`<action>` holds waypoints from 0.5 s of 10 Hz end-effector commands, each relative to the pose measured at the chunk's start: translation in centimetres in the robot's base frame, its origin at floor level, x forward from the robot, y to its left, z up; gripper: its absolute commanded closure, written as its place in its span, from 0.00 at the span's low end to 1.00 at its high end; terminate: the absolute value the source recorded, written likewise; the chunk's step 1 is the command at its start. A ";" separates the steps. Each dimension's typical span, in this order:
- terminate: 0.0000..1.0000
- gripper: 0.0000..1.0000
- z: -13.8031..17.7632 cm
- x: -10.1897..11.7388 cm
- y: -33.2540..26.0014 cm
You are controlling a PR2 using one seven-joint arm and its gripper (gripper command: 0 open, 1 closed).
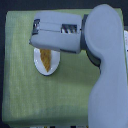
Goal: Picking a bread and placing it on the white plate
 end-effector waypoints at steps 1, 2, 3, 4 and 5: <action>0.00 0.00 0.8 1.0 -1.5; 0.00 0.00 2.7 2.6 -2.2; 0.00 0.00 4.9 3.8 -2.7; 0.00 0.00 6.9 4.5 -3.5; 0.00 0.00 7.5 4.7 -4.0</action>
